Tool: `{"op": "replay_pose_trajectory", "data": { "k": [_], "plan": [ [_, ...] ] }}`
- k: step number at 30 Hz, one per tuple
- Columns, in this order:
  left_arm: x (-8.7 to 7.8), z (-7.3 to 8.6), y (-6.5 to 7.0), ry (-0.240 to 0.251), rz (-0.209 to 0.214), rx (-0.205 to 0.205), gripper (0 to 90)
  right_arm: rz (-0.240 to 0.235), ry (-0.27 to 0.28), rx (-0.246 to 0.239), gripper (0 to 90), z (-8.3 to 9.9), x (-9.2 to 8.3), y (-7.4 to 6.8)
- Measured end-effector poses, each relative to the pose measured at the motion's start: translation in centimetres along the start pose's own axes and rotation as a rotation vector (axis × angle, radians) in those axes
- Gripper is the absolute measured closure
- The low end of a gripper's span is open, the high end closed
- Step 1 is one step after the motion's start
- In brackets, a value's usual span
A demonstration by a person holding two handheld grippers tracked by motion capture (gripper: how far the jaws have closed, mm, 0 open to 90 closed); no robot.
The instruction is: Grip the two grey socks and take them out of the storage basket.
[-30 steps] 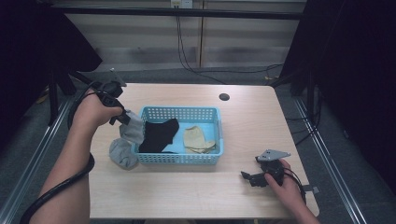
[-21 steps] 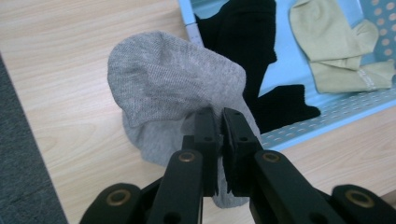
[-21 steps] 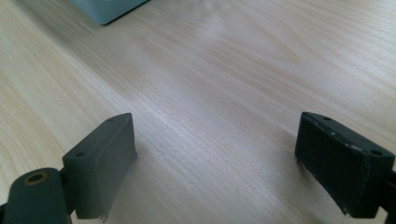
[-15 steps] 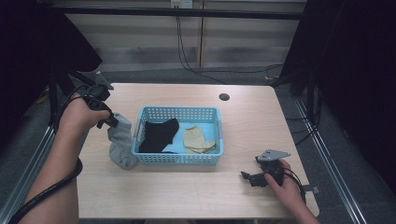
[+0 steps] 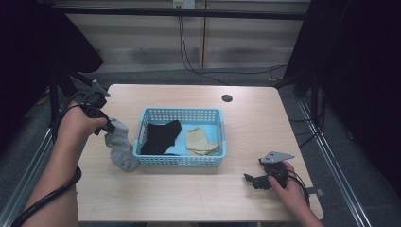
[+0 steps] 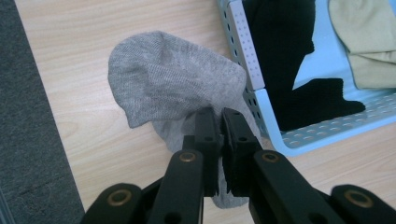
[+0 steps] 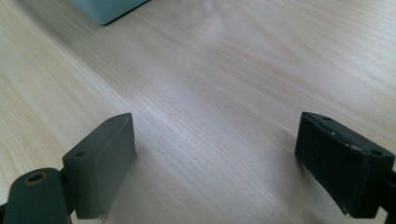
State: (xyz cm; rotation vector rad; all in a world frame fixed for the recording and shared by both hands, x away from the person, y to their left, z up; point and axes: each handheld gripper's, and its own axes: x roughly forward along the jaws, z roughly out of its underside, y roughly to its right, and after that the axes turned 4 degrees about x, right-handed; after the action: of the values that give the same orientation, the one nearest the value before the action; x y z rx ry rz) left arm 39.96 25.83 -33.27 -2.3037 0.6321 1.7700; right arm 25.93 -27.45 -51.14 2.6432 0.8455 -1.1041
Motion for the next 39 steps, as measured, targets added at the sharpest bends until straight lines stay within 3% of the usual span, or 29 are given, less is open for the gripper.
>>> {"op": "replay_pose_trajectory", "data": {
  "k": [7, 12, 15, 28, 39],
  "plan": [
    [1.3, 0.1, 0.1, -0.006, -0.004, 0.004, 84.5, 0.001, -0.004, 0.005, 11.9, 0.0, 0.0, 0.0],
    [1.7, 0.0, 0.1, 0.05, -0.065, 0.015, 67.8, 0.001, -0.005, 0.007, 11.9, 0.0, 0.0, 0.0],
    [1.8, 0.1, 0.2, 0.058, -0.059, 0.006, 61.5, 0.001, -0.003, 0.004, 11.9, 0.0, 0.0, 0.0],
    [1.9, 0.7, 1.1, 0.035, -0.051, 0.031, 57.9, 0.001, -0.004, 0.006, 11.9, 0.0, 0.0, 0.0],
    [2.8, 3.2, 2.0, 0.045, -0.042, 0.033, 46.7, -0.001, -0.003, 0.006, 11.9, 0.0, 0.0, 0.0]
  ]
}}
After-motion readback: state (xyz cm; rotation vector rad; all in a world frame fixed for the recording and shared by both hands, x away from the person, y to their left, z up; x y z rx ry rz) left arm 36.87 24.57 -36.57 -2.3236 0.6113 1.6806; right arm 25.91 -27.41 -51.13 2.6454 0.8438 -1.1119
